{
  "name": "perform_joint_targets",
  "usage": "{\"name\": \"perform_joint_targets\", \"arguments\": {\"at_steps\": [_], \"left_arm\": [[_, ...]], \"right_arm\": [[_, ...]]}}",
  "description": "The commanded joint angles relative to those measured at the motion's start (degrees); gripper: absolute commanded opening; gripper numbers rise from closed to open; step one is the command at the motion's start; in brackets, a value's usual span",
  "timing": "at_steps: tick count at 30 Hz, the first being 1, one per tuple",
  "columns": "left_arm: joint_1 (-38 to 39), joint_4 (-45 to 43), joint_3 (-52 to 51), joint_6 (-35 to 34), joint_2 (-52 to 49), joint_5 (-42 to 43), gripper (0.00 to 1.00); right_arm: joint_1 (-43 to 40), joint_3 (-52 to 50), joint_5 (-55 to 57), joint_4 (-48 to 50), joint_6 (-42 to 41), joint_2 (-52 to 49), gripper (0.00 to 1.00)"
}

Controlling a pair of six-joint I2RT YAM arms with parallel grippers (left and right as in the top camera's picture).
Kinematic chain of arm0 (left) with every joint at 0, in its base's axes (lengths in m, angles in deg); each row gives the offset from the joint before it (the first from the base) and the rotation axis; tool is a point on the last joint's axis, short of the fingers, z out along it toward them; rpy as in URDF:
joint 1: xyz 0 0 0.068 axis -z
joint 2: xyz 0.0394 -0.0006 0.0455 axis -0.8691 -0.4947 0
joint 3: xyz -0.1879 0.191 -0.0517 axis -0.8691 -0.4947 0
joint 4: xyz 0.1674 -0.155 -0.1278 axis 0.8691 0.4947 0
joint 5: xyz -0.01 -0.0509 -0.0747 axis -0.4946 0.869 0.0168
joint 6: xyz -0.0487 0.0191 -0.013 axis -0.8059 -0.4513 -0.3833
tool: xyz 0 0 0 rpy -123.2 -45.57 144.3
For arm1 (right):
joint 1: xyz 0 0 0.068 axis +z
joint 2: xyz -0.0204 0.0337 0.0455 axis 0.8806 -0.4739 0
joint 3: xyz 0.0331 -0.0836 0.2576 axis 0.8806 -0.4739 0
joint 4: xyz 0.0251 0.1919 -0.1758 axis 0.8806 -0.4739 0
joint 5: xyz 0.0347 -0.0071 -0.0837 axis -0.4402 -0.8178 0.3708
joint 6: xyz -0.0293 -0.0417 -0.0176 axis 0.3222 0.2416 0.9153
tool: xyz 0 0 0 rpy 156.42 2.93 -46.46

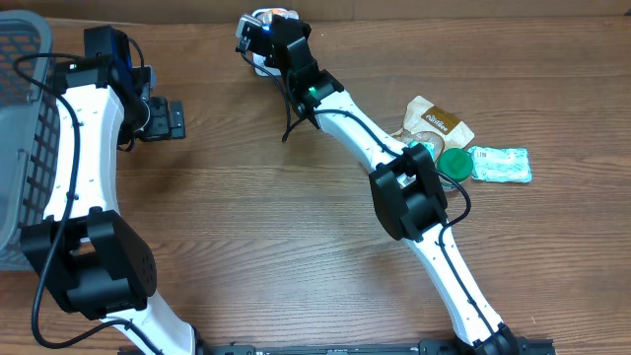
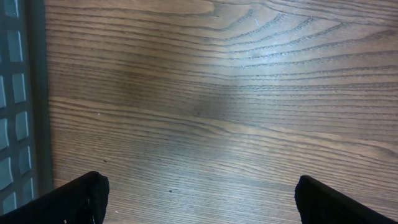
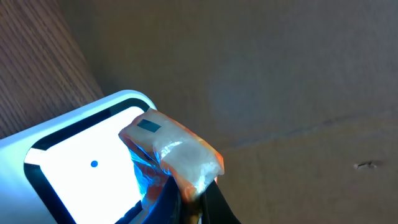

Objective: Scan the item barcode
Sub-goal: 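Hold the orange packet against the scanner window with the right gripper, then carry the orange packet right and release it onto the jar pile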

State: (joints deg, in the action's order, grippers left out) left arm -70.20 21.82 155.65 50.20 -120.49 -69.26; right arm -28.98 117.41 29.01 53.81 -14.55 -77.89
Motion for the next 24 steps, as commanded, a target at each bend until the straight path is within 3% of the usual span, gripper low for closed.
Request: {"name": "perform_joint_targets", "arguments": {"at_steps": [1,8,11,12,16,24], "left_arm": [[-0.2,0.0,1.0,0.7,0.5,-0.1,0.99],[-0.2,0.0,1.0,0.7,0.5,-0.1,1.00],[-0.2,0.0,1.0,0.7,0.5,-0.1,1.00],[-0.2,0.0,1.0,0.7,0.5,-0.1,1.00],[-0.2,0.0,1.0,0.7,0.5,-0.1,1.00],[-0.2,0.0,1.0,0.7,0.5,-0.1,1.00]], "right_arm": [[0.3,0.4,-0.4,0.4,-6.2,2.7,0.04],[0.3,0.4,-3.0,-5.1,-28.7,12.7,0.04],[0.2,0.4,-4.8,-17.8,-44.4,20.7,0.04],[0.0,0.4,-6.5,-26.7,-54.6,25.0,0.04],[-1.5,0.4,-9.5,-49.3,-72.2,33.1,0.04],[-7.9,0.4,-9.5,-88.6,-80.0,35.8,0.04]]}}
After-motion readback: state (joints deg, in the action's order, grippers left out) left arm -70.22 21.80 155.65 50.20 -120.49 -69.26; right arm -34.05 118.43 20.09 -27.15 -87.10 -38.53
